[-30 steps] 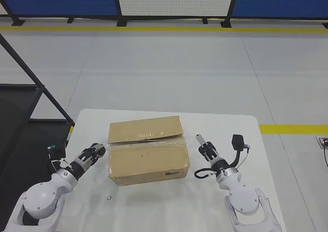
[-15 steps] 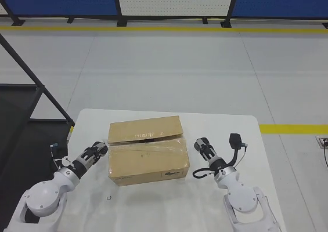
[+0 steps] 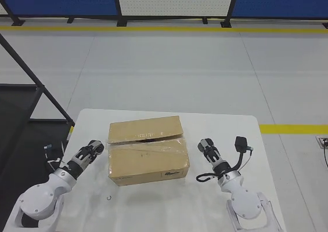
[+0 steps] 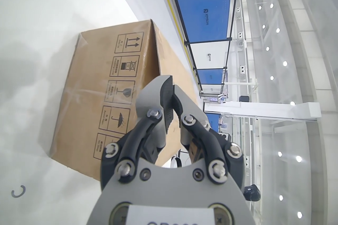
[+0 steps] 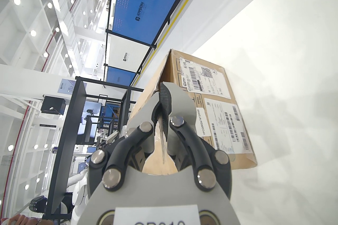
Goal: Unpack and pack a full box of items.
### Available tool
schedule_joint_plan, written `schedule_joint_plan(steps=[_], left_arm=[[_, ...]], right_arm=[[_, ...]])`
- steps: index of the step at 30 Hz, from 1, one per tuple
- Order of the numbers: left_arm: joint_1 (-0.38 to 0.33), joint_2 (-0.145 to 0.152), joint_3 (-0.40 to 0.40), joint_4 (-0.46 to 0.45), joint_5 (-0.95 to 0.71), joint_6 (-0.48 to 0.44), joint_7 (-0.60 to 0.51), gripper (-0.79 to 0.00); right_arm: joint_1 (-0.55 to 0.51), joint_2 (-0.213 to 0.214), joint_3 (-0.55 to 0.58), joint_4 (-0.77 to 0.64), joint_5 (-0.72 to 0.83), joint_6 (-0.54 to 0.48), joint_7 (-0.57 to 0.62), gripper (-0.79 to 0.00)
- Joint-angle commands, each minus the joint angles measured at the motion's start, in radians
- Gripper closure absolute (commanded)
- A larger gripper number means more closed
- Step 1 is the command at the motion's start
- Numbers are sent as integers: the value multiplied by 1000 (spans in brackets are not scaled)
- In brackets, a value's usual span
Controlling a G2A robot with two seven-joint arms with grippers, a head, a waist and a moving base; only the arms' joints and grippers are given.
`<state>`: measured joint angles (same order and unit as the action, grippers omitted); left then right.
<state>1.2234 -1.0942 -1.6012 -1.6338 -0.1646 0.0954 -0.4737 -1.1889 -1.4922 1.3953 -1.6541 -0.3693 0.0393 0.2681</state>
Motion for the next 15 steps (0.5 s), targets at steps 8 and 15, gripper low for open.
schedule_joint_plan(steps=[8,15], left_arm=[[25,2,-39,0,-24,-8,26,0],[55,6,-50,0,-27,-29,-32,-785]], right_arm=[[94,-1,-54,22,-26,-3,15,0],[157,-4,-91,51,-29,-10,25,0]])
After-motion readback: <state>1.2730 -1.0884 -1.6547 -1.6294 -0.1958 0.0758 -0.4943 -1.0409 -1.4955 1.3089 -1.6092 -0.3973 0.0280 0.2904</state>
